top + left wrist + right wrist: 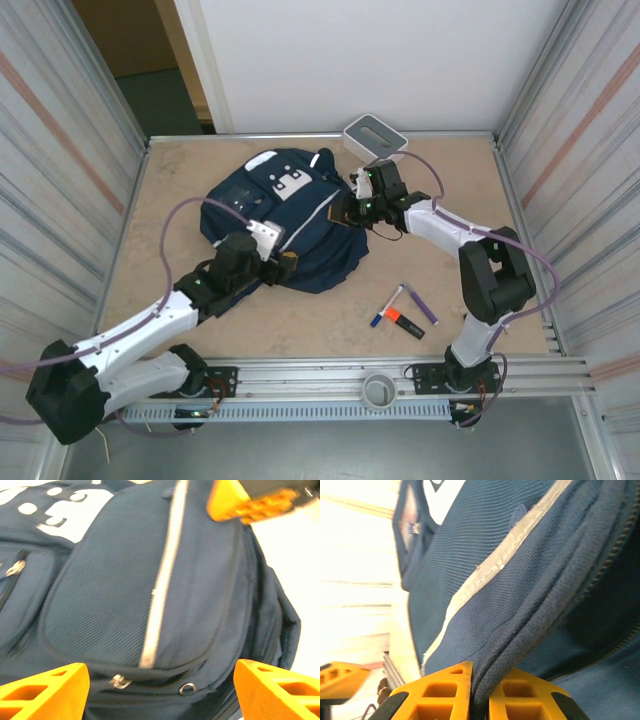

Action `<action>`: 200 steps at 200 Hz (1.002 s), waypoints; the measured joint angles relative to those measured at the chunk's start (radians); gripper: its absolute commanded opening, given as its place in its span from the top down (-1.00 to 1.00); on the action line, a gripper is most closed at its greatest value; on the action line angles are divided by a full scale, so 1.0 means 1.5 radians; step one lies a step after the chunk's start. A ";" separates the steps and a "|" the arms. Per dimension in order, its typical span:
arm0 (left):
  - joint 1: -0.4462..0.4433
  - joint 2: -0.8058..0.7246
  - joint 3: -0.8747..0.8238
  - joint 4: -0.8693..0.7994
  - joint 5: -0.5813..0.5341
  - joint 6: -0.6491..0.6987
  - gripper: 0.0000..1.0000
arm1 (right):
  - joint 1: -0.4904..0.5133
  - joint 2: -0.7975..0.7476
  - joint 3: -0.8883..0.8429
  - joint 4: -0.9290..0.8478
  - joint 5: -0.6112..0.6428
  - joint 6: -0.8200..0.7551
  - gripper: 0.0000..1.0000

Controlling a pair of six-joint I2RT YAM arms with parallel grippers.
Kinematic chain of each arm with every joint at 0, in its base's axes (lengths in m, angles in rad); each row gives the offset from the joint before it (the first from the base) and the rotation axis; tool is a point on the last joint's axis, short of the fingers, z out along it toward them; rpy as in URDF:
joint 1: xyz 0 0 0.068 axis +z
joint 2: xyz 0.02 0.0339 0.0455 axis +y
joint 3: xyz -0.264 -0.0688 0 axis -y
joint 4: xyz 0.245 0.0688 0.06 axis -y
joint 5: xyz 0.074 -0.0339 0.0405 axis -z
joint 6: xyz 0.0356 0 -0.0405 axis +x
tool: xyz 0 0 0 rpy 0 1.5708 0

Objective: Pack the student bag

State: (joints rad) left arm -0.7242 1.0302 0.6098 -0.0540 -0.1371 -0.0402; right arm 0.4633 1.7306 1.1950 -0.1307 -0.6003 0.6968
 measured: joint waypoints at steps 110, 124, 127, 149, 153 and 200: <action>-0.018 0.294 0.197 0.020 -0.030 0.152 0.43 | -0.004 -0.026 -0.008 0.016 -0.017 0.034 0.55; -0.004 0.293 0.197 0.022 -0.012 0.147 0.71 | -0.012 -0.051 -0.018 -0.005 -0.009 0.020 0.36; -0.002 0.293 0.197 0.023 -0.009 0.142 0.75 | -0.013 -0.058 -0.020 -0.012 -0.004 0.019 0.30; 0.021 0.280 0.195 0.031 0.023 0.124 1.00 | -0.027 -0.130 -0.043 -0.085 0.075 -0.031 -0.07; 0.023 0.276 0.194 0.033 0.027 0.122 1.00 | -0.028 -0.146 -0.050 -0.101 0.095 -0.043 -0.11; 0.044 0.242 0.182 0.046 0.067 0.090 1.00 | -0.031 -0.307 -0.199 -0.298 0.354 -0.087 -0.40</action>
State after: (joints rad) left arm -0.6582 1.3930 0.8829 0.0151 -0.0364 0.0952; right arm 0.4164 1.2694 0.8963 -0.5774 -0.0692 0.5655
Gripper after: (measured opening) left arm 0.064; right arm 0.680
